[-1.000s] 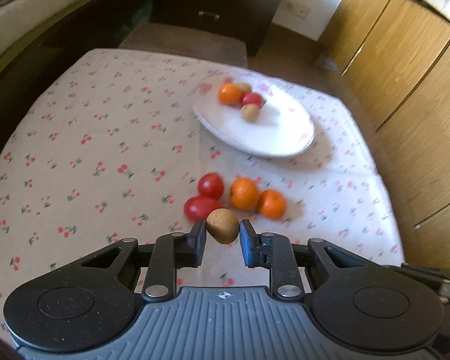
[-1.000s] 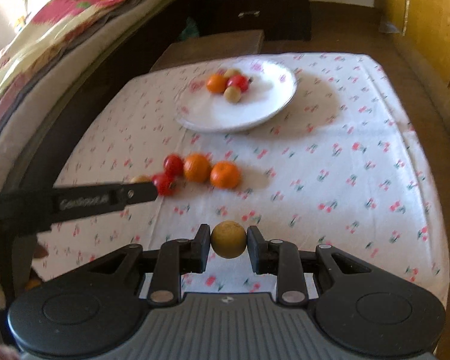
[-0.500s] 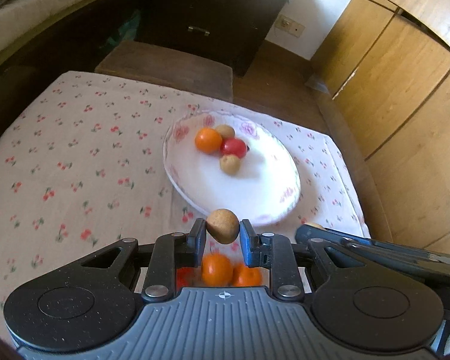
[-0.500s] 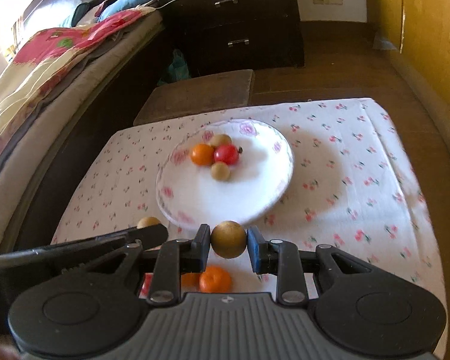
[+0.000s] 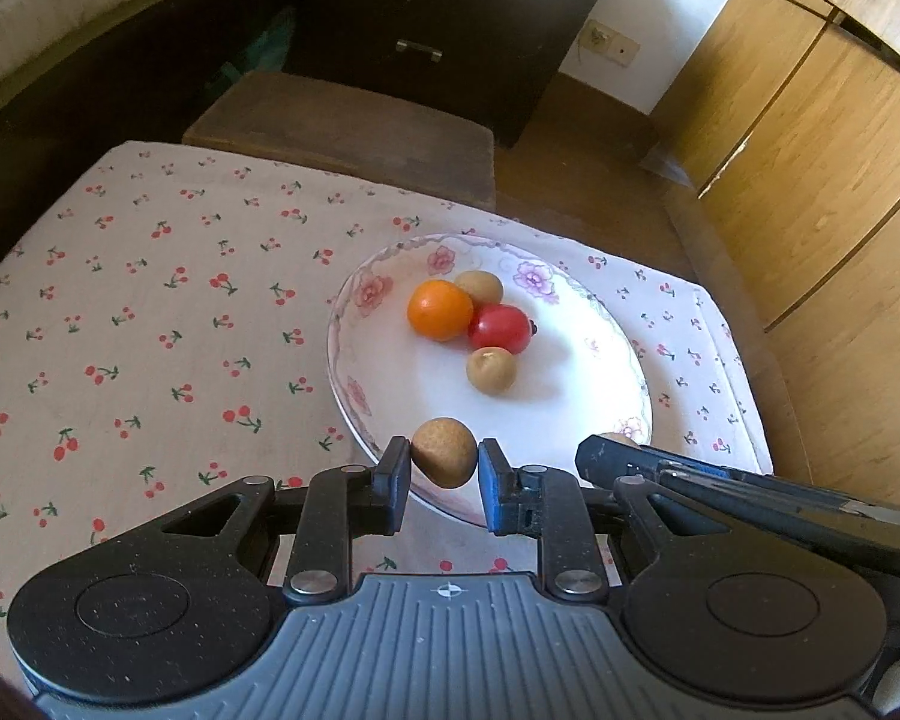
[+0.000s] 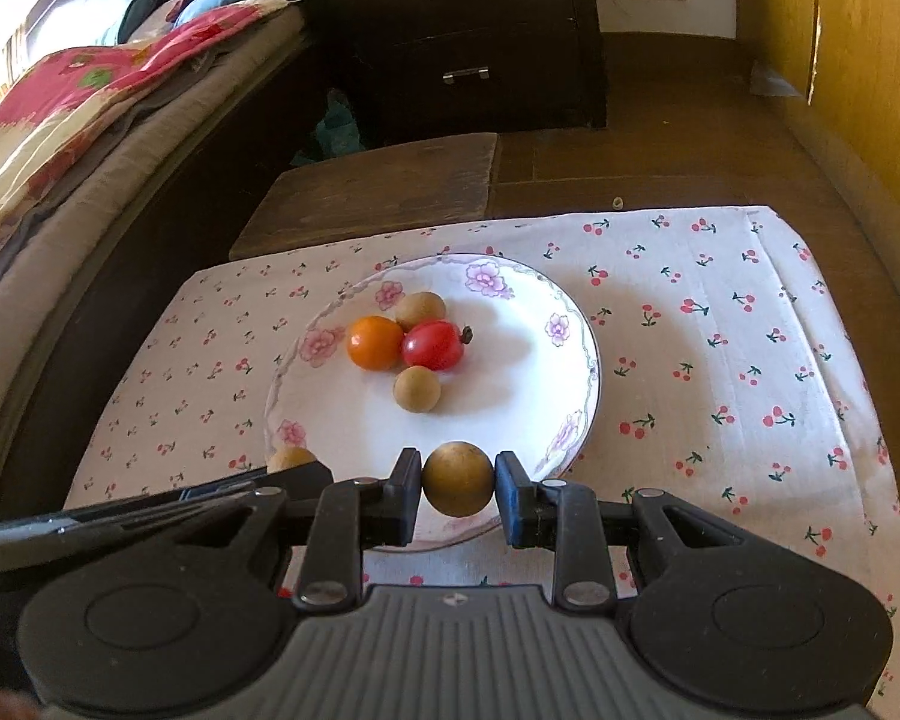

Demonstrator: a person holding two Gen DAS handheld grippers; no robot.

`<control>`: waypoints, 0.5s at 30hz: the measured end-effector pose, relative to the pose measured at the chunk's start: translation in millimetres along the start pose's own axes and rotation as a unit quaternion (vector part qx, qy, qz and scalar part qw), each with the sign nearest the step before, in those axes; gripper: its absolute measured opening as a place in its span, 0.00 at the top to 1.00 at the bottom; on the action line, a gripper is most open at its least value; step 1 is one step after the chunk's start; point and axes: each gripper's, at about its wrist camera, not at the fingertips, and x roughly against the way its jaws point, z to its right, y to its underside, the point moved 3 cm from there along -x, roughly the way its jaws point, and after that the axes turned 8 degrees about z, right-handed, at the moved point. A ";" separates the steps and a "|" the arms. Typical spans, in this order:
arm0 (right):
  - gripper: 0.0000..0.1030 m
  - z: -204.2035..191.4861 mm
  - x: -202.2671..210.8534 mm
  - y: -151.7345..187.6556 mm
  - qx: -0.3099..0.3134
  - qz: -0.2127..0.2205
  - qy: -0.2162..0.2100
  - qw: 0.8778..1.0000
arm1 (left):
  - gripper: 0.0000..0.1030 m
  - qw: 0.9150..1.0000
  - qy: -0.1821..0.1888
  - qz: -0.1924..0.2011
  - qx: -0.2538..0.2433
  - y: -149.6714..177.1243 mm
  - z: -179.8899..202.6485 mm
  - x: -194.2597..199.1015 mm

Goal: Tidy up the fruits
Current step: 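Open both grippers over the bowl, dropping both tan fruits in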

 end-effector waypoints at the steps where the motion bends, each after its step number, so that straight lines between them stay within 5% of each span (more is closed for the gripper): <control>1: 0.71 0.4 -1.0 -0.1 -0.002 -0.001 0.000 1.000 | 0.70 1.000 0.000 0.000 0.000 -0.2 0.0 -0.4; 15: 0.71 0.4 0.2 -2.7 -0.007 0.008 0.002 1.000 | 0.69 1.000 -0.008 0.006 0.004 -1.5 0.1 1.5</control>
